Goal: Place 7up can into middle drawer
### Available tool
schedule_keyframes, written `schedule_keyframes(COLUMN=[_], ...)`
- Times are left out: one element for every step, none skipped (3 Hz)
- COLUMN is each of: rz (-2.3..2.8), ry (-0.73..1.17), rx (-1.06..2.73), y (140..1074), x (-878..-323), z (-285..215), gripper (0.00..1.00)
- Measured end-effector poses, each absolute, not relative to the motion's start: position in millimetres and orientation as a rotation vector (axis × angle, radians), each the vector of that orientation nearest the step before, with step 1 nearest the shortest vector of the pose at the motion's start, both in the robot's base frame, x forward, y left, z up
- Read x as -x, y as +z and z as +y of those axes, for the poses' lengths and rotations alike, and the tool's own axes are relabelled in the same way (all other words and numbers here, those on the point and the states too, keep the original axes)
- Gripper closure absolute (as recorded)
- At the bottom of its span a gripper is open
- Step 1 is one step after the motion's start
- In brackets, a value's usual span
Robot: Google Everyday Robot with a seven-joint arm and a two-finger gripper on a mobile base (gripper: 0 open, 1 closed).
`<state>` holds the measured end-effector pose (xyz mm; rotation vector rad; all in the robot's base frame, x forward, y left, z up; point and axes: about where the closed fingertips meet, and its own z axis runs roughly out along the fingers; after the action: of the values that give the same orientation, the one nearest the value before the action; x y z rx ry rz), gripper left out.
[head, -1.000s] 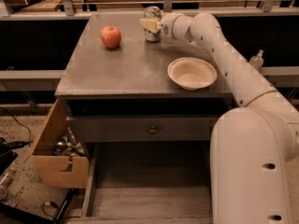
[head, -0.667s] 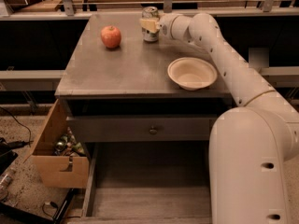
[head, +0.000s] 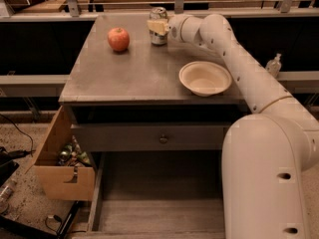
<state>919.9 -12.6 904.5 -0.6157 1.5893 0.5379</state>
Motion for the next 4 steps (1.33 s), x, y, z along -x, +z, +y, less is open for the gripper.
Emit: schedule_keyframes(rz=[1.589, 1.576, 1.552, 1.504], ry=[0.518, 0.482, 0.464, 0.431], rx=[0.659, 0.733, 0.77, 0.756], y=[930, 994, 1035, 1076], x=[-915, -894, -871, -839], z=[-13, -30, -50, -84], gripper=[1.0, 1.0, 1.0, 1.0])
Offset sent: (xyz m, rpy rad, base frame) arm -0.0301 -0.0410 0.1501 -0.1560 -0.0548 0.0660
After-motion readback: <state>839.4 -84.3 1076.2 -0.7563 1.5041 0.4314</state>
